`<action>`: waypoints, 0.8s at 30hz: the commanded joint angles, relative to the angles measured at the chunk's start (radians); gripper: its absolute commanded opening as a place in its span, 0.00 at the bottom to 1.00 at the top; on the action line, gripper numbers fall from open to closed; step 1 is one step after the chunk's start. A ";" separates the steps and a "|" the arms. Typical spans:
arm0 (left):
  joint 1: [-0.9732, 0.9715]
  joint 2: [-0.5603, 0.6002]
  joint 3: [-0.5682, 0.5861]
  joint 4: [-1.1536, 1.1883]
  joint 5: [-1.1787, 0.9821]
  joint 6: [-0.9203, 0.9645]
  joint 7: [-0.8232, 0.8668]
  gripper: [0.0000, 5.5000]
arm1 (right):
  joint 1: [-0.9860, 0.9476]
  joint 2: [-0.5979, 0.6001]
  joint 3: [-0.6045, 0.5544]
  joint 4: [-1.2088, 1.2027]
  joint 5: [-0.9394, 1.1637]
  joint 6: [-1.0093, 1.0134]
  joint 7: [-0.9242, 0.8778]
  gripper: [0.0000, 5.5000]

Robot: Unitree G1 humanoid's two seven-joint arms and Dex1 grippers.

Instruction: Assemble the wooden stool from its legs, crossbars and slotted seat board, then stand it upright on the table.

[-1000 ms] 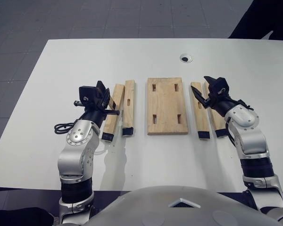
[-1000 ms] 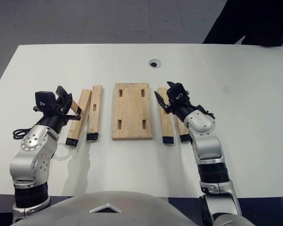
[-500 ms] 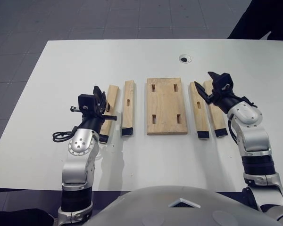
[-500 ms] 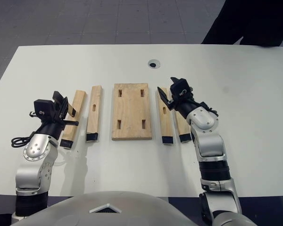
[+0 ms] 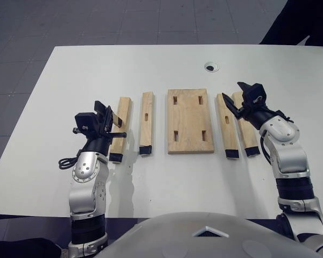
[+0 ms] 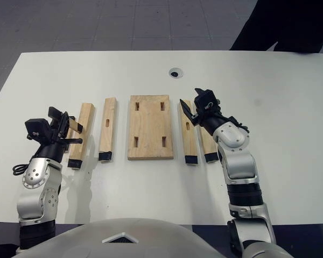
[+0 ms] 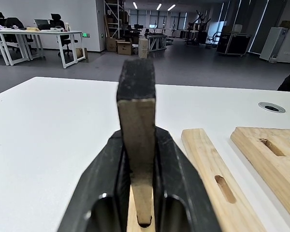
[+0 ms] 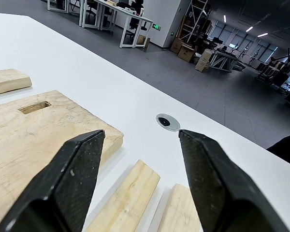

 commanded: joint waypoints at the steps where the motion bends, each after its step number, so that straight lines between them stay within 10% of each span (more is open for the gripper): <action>1: 0.054 0.046 -0.077 0.135 0.083 0.179 -0.009 0.08 | -0.019 -0.004 -0.007 0.006 -0.001 -0.006 -0.002 0.51; 24: 0.013 0.090 -0.075 0.262 0.017 0.380 -0.046 0.08 | -0.034 -0.006 -0.019 0.022 -0.001 -0.015 -0.007 0.51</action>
